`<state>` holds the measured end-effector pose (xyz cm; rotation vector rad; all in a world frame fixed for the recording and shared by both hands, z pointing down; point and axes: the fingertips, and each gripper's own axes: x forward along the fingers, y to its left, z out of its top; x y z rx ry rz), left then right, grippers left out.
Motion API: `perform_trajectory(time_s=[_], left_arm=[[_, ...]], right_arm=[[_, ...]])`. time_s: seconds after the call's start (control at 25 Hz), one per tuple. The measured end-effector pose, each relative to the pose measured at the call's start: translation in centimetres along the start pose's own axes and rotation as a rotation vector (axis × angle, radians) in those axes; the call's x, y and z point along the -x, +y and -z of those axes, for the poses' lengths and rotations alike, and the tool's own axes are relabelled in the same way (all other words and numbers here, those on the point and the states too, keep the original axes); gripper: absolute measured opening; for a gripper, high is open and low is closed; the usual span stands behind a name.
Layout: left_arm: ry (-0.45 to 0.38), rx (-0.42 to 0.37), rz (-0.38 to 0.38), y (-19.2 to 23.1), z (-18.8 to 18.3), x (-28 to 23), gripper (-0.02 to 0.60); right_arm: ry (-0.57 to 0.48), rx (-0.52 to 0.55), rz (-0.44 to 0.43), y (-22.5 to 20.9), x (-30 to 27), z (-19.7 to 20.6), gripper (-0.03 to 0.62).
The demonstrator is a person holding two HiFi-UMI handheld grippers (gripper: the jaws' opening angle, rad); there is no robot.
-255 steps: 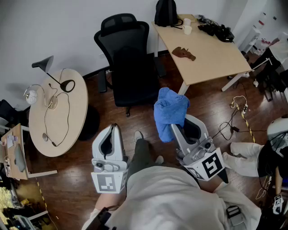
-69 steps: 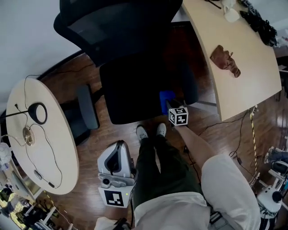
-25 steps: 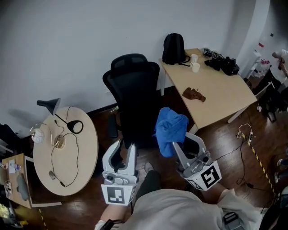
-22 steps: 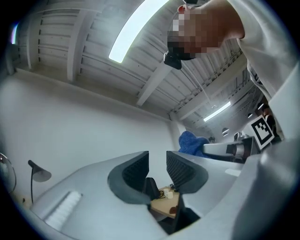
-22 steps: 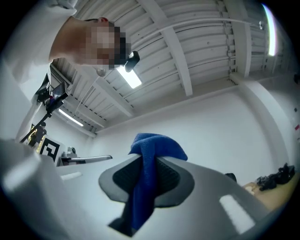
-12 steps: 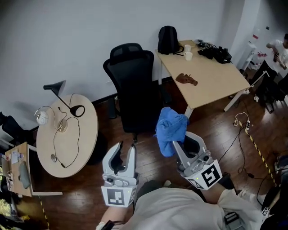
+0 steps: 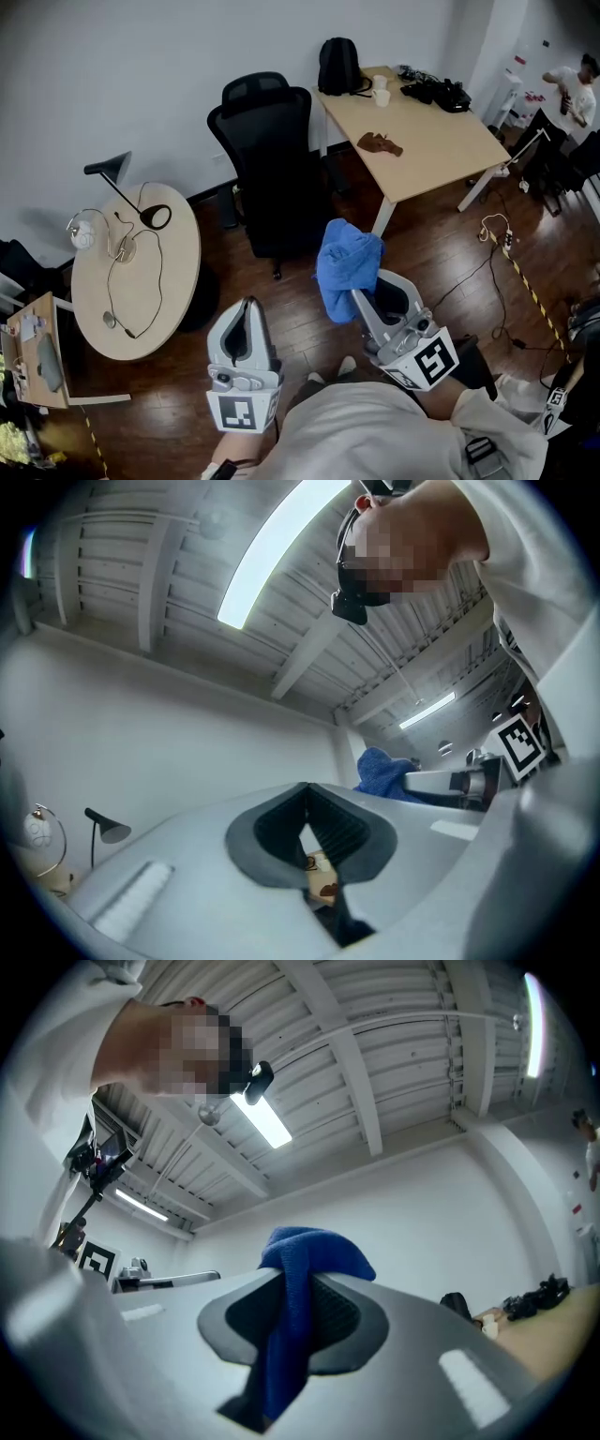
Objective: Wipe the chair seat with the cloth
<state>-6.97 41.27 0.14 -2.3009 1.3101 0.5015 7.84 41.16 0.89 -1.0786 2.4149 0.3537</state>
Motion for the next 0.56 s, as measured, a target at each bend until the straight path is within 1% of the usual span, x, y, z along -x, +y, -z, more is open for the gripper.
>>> perform_trajectory(time_s=[0.04, 0.12, 0.2, 0.36, 0.4, 0.56], left_arm=[[-0.012, -0.005, 0.020, -0.3, -0.1, 0.4, 0.024], [-0.038, 0.021, 0.033, -0.7, -0.7, 0.7, 0.018], [-0.046, 0.032, 0.036, -1.0, -1.2, 0.6, 0.013], [-0.060, 0.009, 0.059, -1.6, -1.9, 1.4, 0.001], [-0.054, -0.003, 0.061, -1.7, -2.0, 1.5, 0.029], [-0.050, 0.010, 0.038, -2.1, -2.3, 2.0, 0.041]], right_arm=[[0.000, -0.002, -0.001, 0.3, 0.2, 0.0, 0.068], [0.003, -0.003, 0.000, 0.5, 0.5, -0.1, 0.069], [0.003, -0.004, 0.006, 0.5, 0.6, -0.4, 0.068], [-0.009, 0.006, 0.005, 1.4, 1.0, -1.2, 0.069], [-0.011, 0.008, 0.005, 1.7, 1.1, -1.3, 0.067], [-0.016, 0.012, 0.002, 2.4, 1.8, -1.9, 0.069]])
